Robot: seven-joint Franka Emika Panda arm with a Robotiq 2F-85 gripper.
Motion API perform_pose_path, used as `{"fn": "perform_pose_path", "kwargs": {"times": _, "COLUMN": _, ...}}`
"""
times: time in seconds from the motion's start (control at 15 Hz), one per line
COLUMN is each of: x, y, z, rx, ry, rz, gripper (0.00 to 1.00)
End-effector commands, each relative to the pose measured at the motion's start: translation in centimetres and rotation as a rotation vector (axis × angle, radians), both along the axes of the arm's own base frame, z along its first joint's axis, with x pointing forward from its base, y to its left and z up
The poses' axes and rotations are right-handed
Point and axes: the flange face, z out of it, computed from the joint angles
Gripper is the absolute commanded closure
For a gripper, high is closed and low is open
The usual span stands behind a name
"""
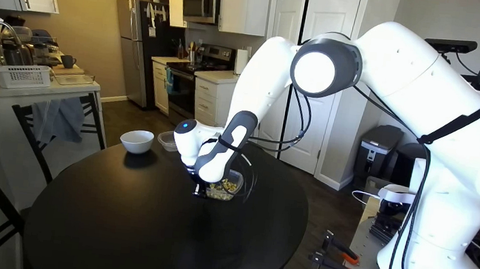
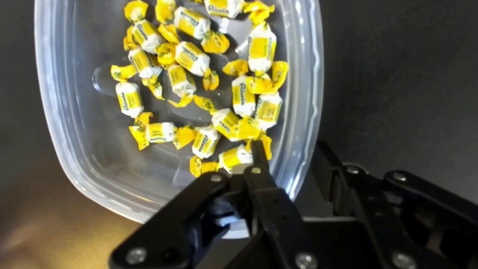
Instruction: Pour out the contents from the bowl
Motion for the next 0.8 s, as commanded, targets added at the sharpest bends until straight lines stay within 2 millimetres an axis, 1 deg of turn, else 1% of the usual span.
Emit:
{"fn": "perform_pose_path", "kwargs": {"times": 0.0, "x": 0.0, "y": 0.0, "z": 0.3, "rx": -0.011, "ry": -0.012, "rz": 0.046, "gripper": 0.93}}
{"fn": "perform_pose_path", "kwargs": {"times": 0.07, "x": 0.0, "y": 0.0, "z": 0.4, "rx": -0.014, "ry": -0.012, "rz": 0.027, "gripper": 0.98}}
{"fn": "perform_pose_path", "kwargs": {"times": 0.13, "x": -0.1, "y": 0.0, "z": 0.5, "rx": -0.010, "ry": -0.011, "rz": 0.016, "gripper": 1.00}}
{"fn": "perform_pose_path", "kwargs": {"times": 0.27, "x": -0.5, "y": 0.5, "z": 1.3, "rx": 0.006, "ry": -0.009, "rz": 0.014, "gripper": 1.00}}
{"fn": "perform_pose_path", "kwargs": {"times": 0.33, "x": -0.9, "y": 1.1, "z": 2.1, "rx": 0.026, "ry": -0.009, "rz": 0.032, "gripper": 0.99}}
{"fn": "perform_pose_path", "kwargs": {"times": 0.4, "x": -1.1, "y": 1.5, "z": 2.5, "rx": 0.037, "ry": -0.008, "rz": 0.041, "gripper": 0.98}}
{"fn": "perform_pose_path", "kwargs": {"times": 0.53, "x": -1.8, "y": 3.0, "z": 3.7, "rx": 0.076, "ry": 0.004, "rz": 0.069, "gripper": 0.98}}
{"fn": "perform_pose_path", "kwargs": {"times": 0.67, "x": -2.9, "y": 4.7, "z": 4.7, "rx": 0.124, "ry": 0.031, "rz": 0.122, "gripper": 0.98}}
{"fn": "perform_pose_path", "kwargs": {"times": 0.73, "x": -3.5, "y": 5.6, "z": 5.1, "rx": 0.158, "ry": 0.054, "rz": 0.174, "gripper": 0.98}}
